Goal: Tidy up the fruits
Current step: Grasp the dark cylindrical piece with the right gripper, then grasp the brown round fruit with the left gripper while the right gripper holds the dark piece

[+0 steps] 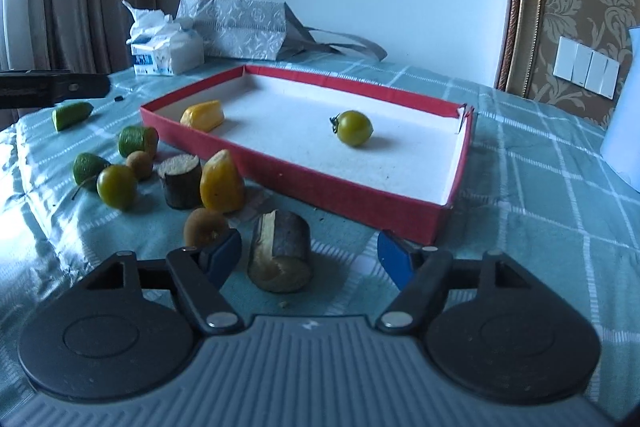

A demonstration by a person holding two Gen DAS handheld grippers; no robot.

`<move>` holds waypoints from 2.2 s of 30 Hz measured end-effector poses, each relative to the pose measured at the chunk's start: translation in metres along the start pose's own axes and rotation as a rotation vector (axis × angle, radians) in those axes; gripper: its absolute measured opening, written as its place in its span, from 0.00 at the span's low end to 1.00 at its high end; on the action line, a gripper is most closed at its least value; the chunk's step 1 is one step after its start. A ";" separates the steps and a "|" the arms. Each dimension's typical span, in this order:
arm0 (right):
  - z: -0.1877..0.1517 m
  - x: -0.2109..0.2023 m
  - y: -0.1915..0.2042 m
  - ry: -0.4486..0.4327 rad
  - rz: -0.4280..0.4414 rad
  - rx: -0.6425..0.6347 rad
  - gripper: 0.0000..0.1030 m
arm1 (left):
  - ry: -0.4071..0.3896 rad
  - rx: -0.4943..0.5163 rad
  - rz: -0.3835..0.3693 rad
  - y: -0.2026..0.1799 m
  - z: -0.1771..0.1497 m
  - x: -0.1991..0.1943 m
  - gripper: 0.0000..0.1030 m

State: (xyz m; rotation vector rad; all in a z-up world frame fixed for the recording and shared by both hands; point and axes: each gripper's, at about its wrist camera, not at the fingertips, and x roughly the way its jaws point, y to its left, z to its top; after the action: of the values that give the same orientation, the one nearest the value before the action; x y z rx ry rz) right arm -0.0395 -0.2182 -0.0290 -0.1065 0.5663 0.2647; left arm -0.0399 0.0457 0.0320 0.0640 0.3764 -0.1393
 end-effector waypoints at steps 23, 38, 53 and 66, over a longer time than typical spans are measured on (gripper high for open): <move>0.007 -0.011 -0.023 -0.078 -0.068 0.155 0.31 | -0.015 0.222 -0.262 -0.068 -0.032 -0.035 0.79; 0.007 -0.031 -0.056 -0.171 -0.098 0.282 0.31 | 0.185 0.198 -0.322 -0.130 -0.040 0.015 0.48; 0.008 -0.038 -0.056 -0.203 -0.080 0.293 0.31 | 0.240 0.125 -0.277 -0.136 -0.034 0.039 0.48; 0.006 -0.036 -0.059 -0.199 -0.085 0.299 0.31 | 0.232 0.114 -0.235 -0.141 -0.036 0.038 0.47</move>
State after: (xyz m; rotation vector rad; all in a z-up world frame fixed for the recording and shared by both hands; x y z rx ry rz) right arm -0.0489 -0.2818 -0.0028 0.1837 0.3968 0.1042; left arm -0.0382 -0.0950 -0.0209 0.1491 0.6076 -0.3879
